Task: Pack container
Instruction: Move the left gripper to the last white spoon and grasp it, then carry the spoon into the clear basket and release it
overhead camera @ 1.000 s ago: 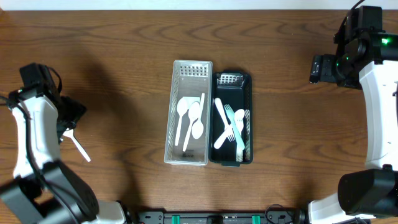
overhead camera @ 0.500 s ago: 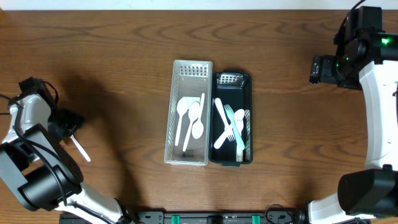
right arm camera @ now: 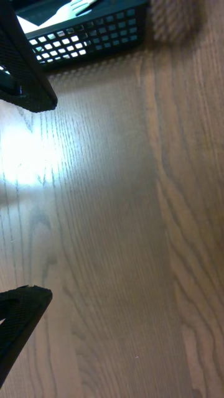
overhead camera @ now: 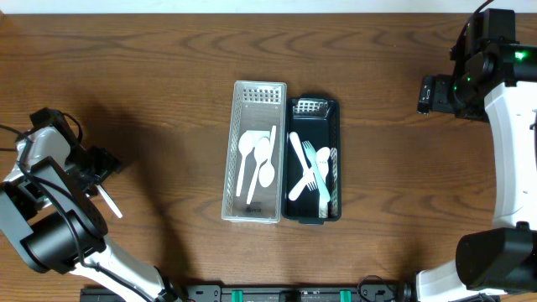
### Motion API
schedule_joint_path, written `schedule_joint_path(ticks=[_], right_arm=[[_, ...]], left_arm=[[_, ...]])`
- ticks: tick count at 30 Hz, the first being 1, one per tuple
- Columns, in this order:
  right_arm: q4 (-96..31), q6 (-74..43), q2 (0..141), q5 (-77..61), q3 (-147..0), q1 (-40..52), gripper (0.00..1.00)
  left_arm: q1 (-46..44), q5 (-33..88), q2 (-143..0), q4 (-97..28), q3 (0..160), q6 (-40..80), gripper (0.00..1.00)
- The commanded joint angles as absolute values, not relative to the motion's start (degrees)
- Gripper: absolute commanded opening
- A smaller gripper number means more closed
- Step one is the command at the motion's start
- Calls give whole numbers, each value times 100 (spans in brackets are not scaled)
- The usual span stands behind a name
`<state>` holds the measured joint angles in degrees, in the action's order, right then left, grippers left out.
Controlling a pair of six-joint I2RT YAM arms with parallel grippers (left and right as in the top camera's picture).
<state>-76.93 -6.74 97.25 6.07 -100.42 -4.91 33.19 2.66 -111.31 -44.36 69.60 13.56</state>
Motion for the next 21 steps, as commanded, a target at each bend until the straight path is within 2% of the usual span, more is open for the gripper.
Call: schedule_joint_path(ticks=[1, 4, 8, 12, 14, 21], right_arm=[[-7721, -679, 9762, 668, -10038, -486, 93], [-7743, -679, 9762, 668, -10038, -486, 93], [-7784, -679, 9762, 668, -10038, -486, 93], [-7813, -679, 9762, 668, -10038, -486, 93], [-7828, -676, 9762, 670, -10038, -486, 93], [-7850, -676, 9762, 670, -10038, -486, 93]], left_arm=[[3336, 257, -11397, -4429, 6873, 1267, 73], [3336, 257, -11397, -4469, 6873, 1267, 60], [3336, 257, -11395, -4512, 6873, 1267, 34], [3336, 257, -11395, -4515, 6873, 1267, 23], [3336, 257, -11395, -4523, 6873, 1269, 14], [3336, 255, -11375, -4569, 6875, 1267, 8]])
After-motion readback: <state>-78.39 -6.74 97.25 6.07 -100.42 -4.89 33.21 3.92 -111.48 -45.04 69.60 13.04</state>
